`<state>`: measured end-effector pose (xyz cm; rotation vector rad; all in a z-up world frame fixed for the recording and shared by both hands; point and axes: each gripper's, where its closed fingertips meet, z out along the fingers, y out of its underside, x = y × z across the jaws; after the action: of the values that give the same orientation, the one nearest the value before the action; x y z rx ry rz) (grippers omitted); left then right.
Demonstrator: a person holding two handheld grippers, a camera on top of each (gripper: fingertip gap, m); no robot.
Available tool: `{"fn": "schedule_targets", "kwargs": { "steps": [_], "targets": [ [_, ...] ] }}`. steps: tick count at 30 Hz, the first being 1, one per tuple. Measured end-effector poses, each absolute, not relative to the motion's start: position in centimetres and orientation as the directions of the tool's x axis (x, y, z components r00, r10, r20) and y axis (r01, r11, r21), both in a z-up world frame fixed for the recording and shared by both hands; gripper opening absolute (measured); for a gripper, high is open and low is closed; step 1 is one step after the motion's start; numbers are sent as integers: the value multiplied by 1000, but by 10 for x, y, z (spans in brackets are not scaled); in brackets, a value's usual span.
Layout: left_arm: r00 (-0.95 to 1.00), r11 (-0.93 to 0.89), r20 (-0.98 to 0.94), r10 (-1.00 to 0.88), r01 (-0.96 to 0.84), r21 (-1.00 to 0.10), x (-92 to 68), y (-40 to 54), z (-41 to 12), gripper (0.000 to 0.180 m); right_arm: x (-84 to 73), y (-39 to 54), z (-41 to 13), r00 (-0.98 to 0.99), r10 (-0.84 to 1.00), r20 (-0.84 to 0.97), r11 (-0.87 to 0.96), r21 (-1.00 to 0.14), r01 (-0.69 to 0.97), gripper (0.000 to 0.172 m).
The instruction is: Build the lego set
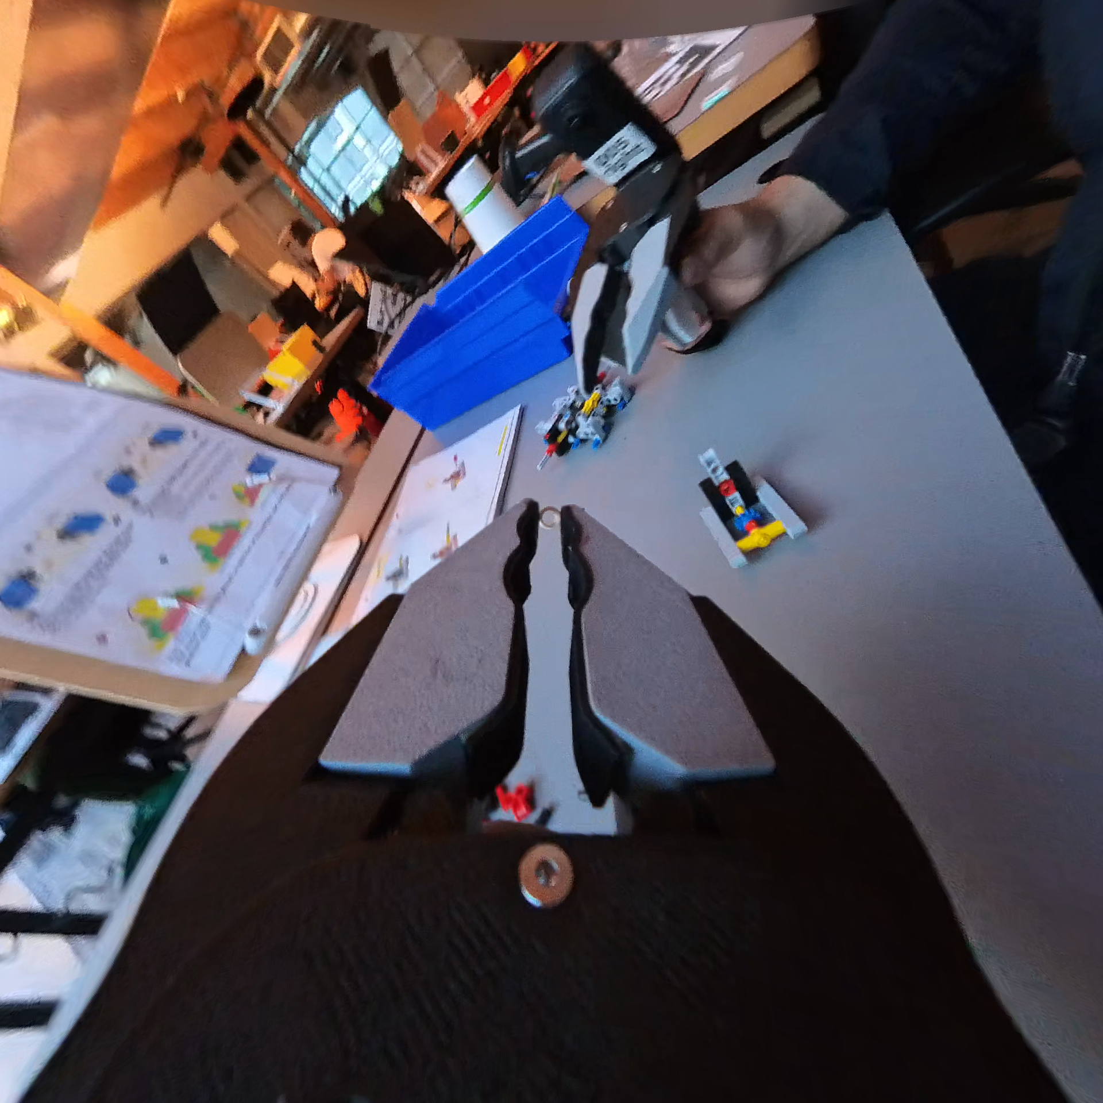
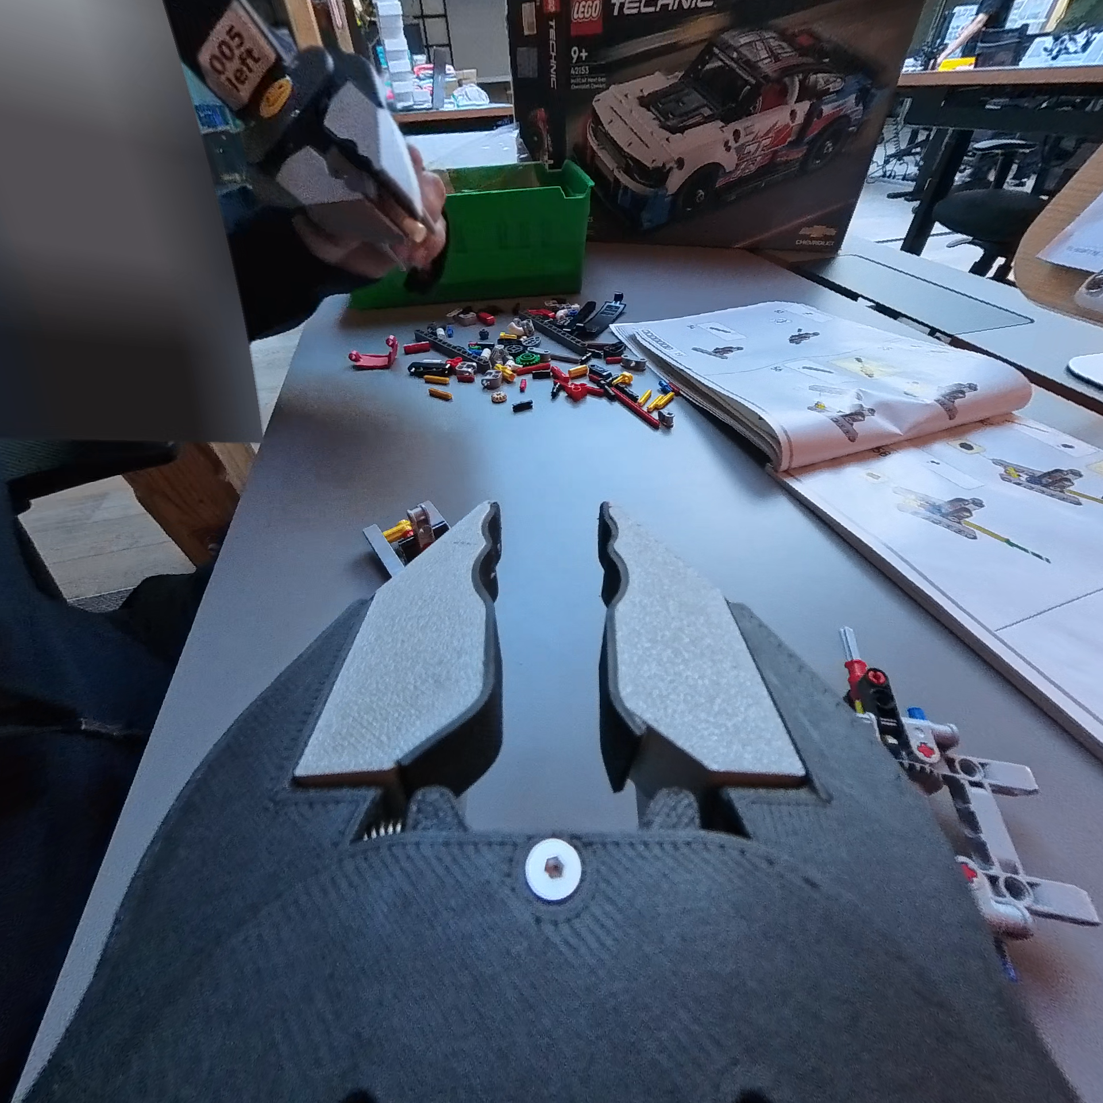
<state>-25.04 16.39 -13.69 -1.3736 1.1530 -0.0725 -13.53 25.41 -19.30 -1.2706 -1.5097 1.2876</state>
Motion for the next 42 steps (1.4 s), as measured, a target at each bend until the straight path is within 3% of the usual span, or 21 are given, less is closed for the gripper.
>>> {"fn": "schedule_targets", "kwargs": {
  "steps": [3,7,11,14,18,20,23,26,35,38,42],
  "targets": [
    [412,419,-697,-588,-582,-697,-237,159,-128,4,-135,255,-192,-210,976,-55,-12,-980,200,29],
    [386,372,-719,-578,-660,-653,-241,168,-138,4,-135,255,-193,-211,975,-62,-19,-979,202,28],
    [481,-145,-565,-670,-832,-536,-290,203,-218,5,-136,255,-193,-213,975,-61,-16,-978,207,28],
    [690,-516,-266,-673,-696,-499,-311,209,-259,5,-136,254,-193,-212,976,-55,-11,-978,206,28],
    [808,-703,-13,-588,-520,-485,-317,213,-271,5,-135,254,-193,-212,976,-53,-9,-979,204,28],
    [794,-691,-7,-608,-533,-489,-316,214,-275,23,-135,254,-193,-212,976,-53,-9,-979,203,28],
    [763,-639,-54,-644,-576,-510,-313,209,-273,31,-135,254,-192,-213,976,-52,-8,-979,201,28],
    [775,-642,-73,-627,-567,-516,-316,204,-272,54,-135,254,-192,-213,975,-57,-14,-980,201,27],
    [869,-611,-174,-463,-456,-647,-348,176,-236,48,-133,255,-187,-223,972,-69,-33,-986,165,28],
    [905,-629,-123,-407,-375,-681,-370,156,-229,39,-135,258,-185,-216,974,-71,-38,-988,151,30],
    [934,-696,-118,-337,-332,-637,-406,131,-241,27,-135,261,-183,-206,976,-73,-45,-989,138,32]
  ]
}}
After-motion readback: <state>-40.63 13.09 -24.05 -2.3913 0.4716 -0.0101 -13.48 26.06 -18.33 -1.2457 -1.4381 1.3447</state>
